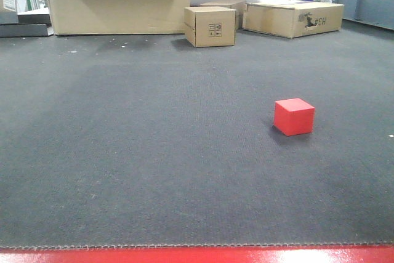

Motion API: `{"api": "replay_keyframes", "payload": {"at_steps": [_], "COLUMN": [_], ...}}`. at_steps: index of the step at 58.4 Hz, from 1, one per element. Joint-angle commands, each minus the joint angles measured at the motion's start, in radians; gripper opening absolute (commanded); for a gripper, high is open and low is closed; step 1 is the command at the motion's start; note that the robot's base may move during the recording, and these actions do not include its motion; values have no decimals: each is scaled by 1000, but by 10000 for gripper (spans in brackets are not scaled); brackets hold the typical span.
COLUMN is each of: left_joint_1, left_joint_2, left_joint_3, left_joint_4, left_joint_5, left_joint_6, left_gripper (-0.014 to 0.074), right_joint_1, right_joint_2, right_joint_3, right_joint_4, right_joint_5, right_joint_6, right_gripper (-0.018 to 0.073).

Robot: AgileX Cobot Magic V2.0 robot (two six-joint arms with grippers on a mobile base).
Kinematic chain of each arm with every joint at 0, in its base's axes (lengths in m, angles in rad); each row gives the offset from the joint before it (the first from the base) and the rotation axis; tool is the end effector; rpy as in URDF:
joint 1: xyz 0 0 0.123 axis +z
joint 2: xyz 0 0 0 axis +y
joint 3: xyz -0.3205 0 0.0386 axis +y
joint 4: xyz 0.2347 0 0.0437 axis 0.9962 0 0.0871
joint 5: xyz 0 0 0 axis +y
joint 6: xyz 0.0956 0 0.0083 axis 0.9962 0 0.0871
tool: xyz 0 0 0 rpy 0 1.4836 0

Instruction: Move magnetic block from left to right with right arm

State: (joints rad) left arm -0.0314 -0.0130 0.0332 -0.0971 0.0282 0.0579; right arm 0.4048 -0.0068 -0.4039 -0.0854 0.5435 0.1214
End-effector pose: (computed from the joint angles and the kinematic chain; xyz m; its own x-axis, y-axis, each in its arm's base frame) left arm 0.0104 -0.0006 0.2001 0.0375 -0.0403 -0.9985 0.0356 0.9986 -0.0390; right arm -0.0234 -0.0146 0.2889 -0.0574 0.0278 -0.9980 -0.3506 0.9354 0.0463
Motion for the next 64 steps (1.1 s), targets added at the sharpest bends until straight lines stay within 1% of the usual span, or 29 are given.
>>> {"api": "replay_keyframes", "payload": {"at_steps": [1,19,24,29,35,39,45,55,58,61,64], "left_joint_1": [0,0,0,0,0,0,0,0,0,0,0], "left_joint_2": [-12,-12,-12,-12,-12,-12,-12,-12,-12,-12,-12], "left_joint_3": [8,8,8,8,8,8,8,8,8,8,8], "left_joint_4": [-5,-5,-5,-5,-5,-5,-5,-5,-5,-5,-5], "left_joint_5": [-85,-85,-85,-85,-85,-85,-85,-85,-85,-85,-85], "left_joint_6": [-6,-6,-6,-6,-6,-6,-6,-6,-6,-6,-6], "left_gripper": [-126,-126,-126,-126,-126,-126,-126,-126,-126,-126,-126], "right_joint_1": [1,0,-22,-89,-198,-274,-358,-431,-440,-442,-442], "right_joint_2": [-22,-14,-14,-17,-17,-17,-17,-18,-18,-24,-25], "right_joint_3": [-13,-11,-9,6,53,108,219,398,440,435,435], "right_joint_4": [-15,-14,-19,-41,-44,-25,14,101,105,99,95], "right_joint_5": [-85,-96,-112,-136,-197,-283,-435,-597,-649,-605,-604], "right_joint_6": [-8,-8,-8,-8,-9,-9,-16,-54,-54,-62,-72], "right_gripper": [58,58,58,58,58,58,58,58,58,58,58]}}
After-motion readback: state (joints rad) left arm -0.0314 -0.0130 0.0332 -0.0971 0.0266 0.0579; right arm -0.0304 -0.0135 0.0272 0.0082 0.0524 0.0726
